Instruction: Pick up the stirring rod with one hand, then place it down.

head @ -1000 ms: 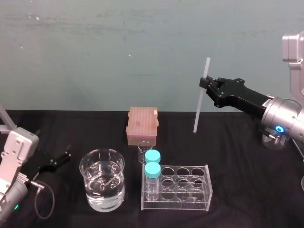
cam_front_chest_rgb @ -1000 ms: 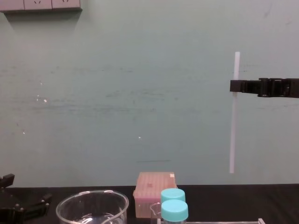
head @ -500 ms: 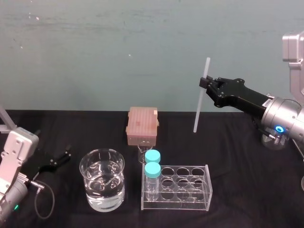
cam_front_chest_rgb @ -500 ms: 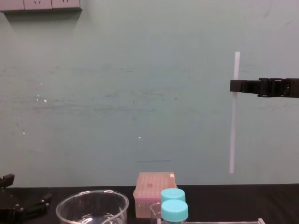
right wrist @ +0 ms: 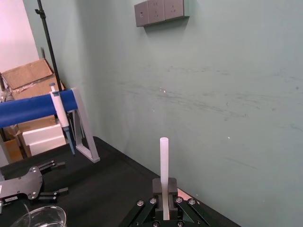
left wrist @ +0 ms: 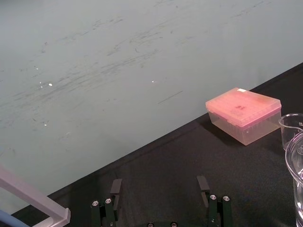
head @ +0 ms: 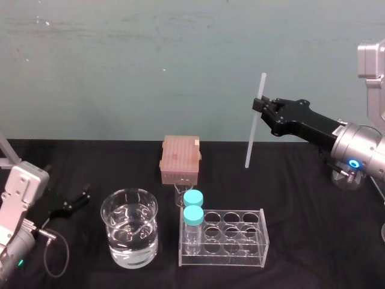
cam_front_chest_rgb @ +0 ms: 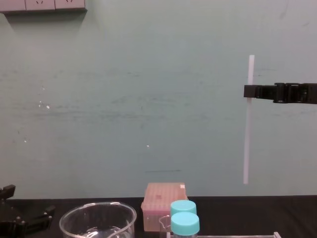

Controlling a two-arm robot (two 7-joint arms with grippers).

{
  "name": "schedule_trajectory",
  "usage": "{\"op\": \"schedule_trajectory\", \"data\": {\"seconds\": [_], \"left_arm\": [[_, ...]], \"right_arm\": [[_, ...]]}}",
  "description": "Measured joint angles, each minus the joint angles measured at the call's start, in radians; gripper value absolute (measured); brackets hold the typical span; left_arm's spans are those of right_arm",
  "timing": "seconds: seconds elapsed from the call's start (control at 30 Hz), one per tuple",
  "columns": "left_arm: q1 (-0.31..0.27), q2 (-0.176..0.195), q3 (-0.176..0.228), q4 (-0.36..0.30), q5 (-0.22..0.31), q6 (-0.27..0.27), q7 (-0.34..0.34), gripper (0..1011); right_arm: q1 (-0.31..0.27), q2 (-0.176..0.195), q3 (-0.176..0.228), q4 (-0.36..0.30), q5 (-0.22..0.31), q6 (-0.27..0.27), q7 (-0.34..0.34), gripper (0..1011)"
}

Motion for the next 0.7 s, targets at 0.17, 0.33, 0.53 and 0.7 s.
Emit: {"op": "schedule_trajectory", "data": {"seconds": [0.17, 0.33, 0.53, 0.7], "left_arm": [[0.000, 0.000, 0.000, 0.000, 0.000, 0.000, 0.000, 1005], [0.000, 0.000, 0.000, 0.000, 0.000, 0.000, 0.000, 1005], [0.000, 0.000, 0.000, 0.000, 0.000, 0.000, 0.000, 1005], [0.000, 0.000, 0.000, 0.000, 0.000, 0.000, 0.000, 1005]], "right_arm": [[0.000, 0.000, 0.000, 0.000, 0.000, 0.000, 0.000, 61], [0.000, 0.000, 0.000, 0.000, 0.000, 0.000, 0.000, 61], [0.000, 0.000, 0.000, 0.000, 0.000, 0.000, 0.000, 61], [0.000, 0.000, 0.000, 0.000, 0.000, 0.000, 0.000, 61]]}}
